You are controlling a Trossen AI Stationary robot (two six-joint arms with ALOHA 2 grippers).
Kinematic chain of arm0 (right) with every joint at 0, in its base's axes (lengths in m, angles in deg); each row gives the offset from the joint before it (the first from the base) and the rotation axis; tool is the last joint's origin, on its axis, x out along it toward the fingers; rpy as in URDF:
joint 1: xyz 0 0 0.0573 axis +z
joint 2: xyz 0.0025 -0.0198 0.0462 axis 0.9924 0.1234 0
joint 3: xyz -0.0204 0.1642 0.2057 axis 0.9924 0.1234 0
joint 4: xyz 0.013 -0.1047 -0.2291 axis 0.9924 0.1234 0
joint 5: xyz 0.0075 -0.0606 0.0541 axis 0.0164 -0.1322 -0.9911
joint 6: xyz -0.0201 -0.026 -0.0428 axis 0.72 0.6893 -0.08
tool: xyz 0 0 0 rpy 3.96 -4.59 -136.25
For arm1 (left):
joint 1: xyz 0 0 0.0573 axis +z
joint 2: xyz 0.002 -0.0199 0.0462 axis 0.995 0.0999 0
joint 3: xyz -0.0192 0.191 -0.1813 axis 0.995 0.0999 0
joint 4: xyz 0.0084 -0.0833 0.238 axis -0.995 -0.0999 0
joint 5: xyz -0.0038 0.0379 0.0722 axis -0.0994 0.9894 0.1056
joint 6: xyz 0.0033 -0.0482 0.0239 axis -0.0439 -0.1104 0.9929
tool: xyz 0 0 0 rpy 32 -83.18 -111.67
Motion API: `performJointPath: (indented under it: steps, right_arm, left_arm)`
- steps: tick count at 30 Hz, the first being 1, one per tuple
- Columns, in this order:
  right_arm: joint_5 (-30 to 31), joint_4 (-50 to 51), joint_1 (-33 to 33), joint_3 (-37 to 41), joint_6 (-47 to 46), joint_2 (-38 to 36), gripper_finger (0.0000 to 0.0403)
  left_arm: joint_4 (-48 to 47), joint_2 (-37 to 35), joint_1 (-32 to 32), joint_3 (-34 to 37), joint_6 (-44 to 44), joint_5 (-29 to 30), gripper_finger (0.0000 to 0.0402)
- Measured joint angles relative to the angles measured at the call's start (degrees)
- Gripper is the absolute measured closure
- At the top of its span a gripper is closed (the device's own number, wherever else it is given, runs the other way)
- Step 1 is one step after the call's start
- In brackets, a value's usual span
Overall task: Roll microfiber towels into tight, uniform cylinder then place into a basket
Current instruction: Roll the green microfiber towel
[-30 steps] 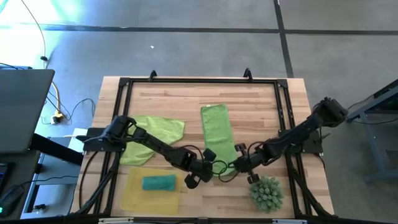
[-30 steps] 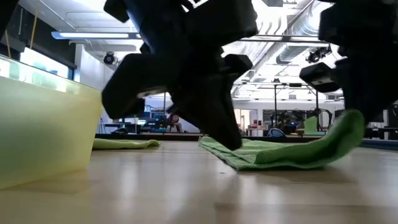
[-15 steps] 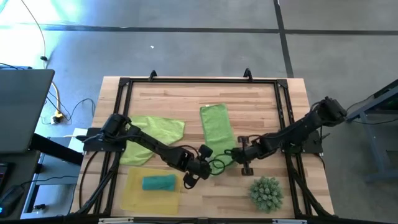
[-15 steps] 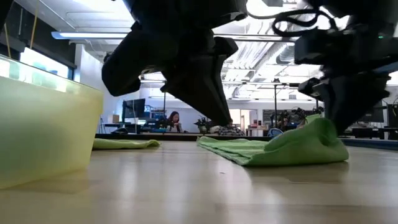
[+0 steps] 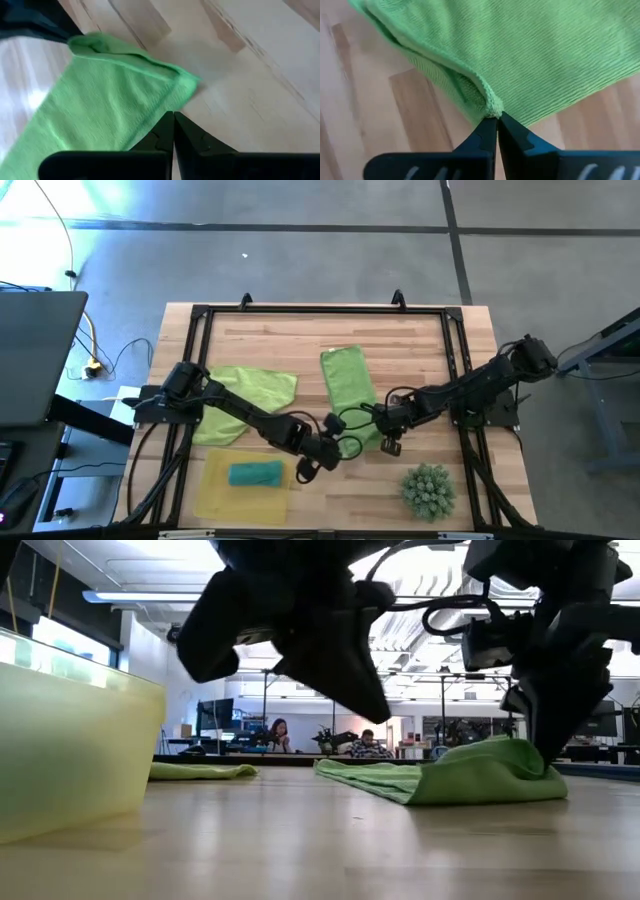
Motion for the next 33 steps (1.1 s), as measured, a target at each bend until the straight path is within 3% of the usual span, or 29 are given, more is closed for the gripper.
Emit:
performJointPath:
  steps: [10, 18, 22, 29, 33]
  right_arm:
    - [3.96, 8.37, -0.41, -0.02, -5.87, 0.00, 0.0401]
    - [4.74, 9.17, -0.52, -0.02, -9.30, -0.02, 0.0401]
    - [5.02, 9.11, -0.60, -0.02, -9.94, -0.02, 0.0401]
    - [7.20, 9.02, -1.59, -0.04, -9.90, 0.00, 0.0401]
    - [7.33, 9.07, -2.50, -0.04, -9.76, -0.01, 0.0401]
  left_arm:
    - [5.41, 0.10, 0.88, 0.00, 5.42, -2.34, 0.0401]
    - [14.52, 3.45, 3.09, 0.00, 8.10, -10.21, 0.0401]
    - [21.00, 4.87, 4.04, 0.04, 10.17, -10.99, 0.0401]
    - [30.22, 7.65, 6.76, 0.00, 3.19, -12.92, 0.0401]
    - [30.58, 8.18, 7.74, -0.01, 2.20, -12.98, 0.0401]
